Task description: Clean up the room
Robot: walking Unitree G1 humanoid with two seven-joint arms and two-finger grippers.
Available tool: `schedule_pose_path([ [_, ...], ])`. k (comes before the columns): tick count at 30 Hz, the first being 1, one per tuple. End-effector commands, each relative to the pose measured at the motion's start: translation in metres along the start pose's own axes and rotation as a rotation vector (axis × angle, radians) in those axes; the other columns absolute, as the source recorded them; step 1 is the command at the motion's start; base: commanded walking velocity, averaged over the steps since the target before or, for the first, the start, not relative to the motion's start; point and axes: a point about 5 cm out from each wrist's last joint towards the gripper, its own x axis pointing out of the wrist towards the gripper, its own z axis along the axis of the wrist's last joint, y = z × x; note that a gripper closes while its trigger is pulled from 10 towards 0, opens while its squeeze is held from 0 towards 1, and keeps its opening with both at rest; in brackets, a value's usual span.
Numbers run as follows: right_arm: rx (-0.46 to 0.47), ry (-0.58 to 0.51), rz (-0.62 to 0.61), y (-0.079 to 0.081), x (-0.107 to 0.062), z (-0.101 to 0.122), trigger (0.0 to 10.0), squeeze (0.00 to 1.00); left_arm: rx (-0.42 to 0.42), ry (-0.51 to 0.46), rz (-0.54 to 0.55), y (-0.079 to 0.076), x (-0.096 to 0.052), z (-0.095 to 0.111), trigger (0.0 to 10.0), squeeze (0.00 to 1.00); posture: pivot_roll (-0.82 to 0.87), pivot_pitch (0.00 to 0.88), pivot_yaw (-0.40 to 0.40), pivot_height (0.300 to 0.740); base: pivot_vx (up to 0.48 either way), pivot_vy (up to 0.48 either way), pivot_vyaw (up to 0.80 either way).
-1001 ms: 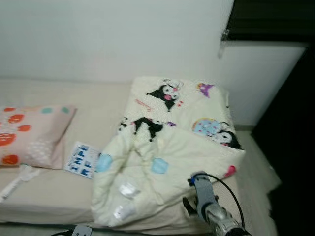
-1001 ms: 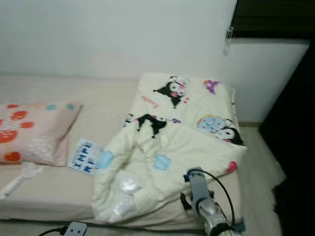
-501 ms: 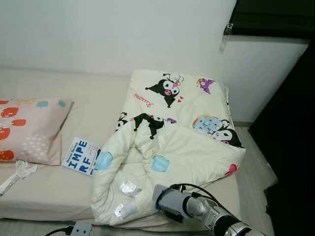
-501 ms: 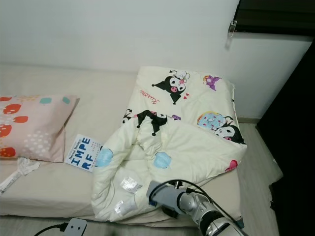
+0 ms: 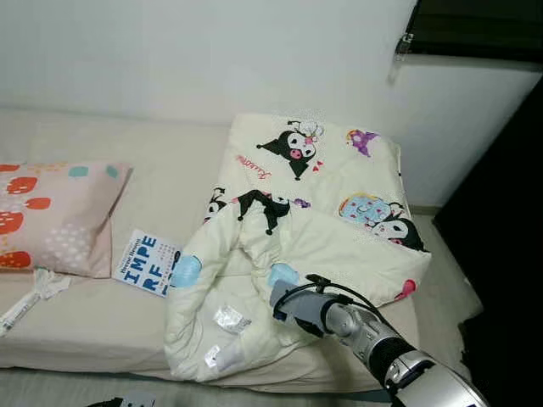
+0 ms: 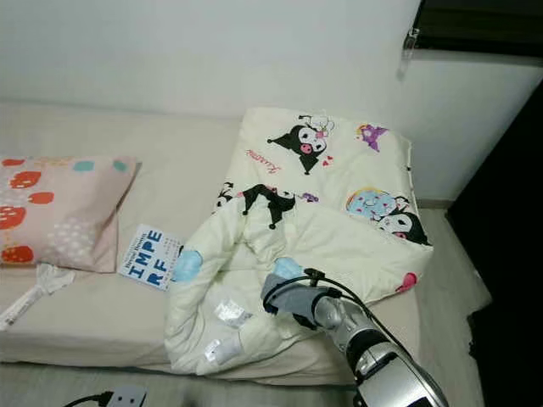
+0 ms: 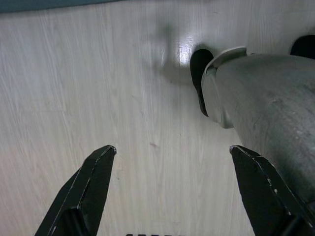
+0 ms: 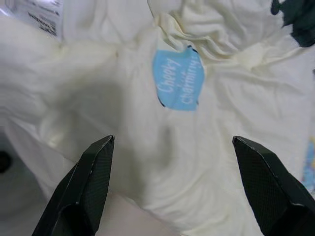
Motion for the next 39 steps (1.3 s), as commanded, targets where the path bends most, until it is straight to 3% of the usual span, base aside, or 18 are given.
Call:
schedule_pose_path([
  [1,0.009,0.008,0.030,0.008,0.000,-0.004,10.0,0.00,-0.012,0.038,-0.003,-0.001,-0.001,-0.011,10.0,0.00,-0.03,0.164,-0.031,0.710,0.000,0.000,0.00],
  [10,-0.019,0.014,0.013,0.004,-0.001,-0.005,10.0,0.00,-0.041,0.011,0.030,-0.001,-0.001,-0.007,10.0,0.00,-0.03,0.154,-0.034,0.680,0.000,0.000,0.00],
  [12,-0.043,0.016,0.009,0.001,-0.001,-0.006,10.0,0.00,-0.156,-0.052,0.036,-0.002,-0.001,-0.004,10.0,0.00,-0.03,0.144,-0.042,0.670,0.000,0.000,0.00],
  [17,-0.063,0.019,0.008,-0.002,-0.002,-0.006,10.0,0.00,-0.239,-0.115,0.028,-0.003,-0.002,0.000,10.0,0.00,-0.03,0.138,-0.046,0.660,0.000,0.000,0.00],
  [18,-0.079,0.021,0.006,-0.004,-0.002,-0.006,10.0,0.00,-0.282,-0.164,0.021,-0.004,-0.003,0.004,10.0,0.00,-0.02,0.131,-0.050,0.650,0.000,0.000,0.00],
  [24,-0.099,-0.007,0.018,-0.005,-0.001,0.000,10.0,0.00,-0.270,-0.179,0.026,-0.003,-0.003,0.006,10.0,0.00,-0.02,0.130,-0.044,0.630,0.000,0.000,0.00],
  [29,-0.076,-0.094,0.065,-0.005,0.000,0.015,10.0,0.00,-0.270,-0.174,0.025,-0.002,-0.003,0.005,10.0,0.00,-0.02,0.136,-0.039,0.600,0.000,0.000,0.00],
  [34,-0.039,-0.175,0.080,-0.015,0.001,0.032,10.0,0.00,-0.245,-0.155,0.021,0.000,-0.003,0.003,10.0,0.00,-0.02,0.142,-0.034,0.570,0.000,0.000,0.00],
  [37,-0.046,-0.181,0.078,-0.017,0.001,0.034,10.0,0.00,-0.242,-0.151,0.021,0.000,-0.003,0.003,10.0,0.00,-0.02,0.142,-0.034,0.560,0.000,0.000,0.00],
  [39,-0.104,-0.175,0.046,-0.023,0.000,0.034,10.0,0.00,-0.242,-0.147,0.021,0.000,-0.003,0.003,10.0,0.00,-0.02,0.143,-0.034,0.550,0.000,0.000,0.00],
])
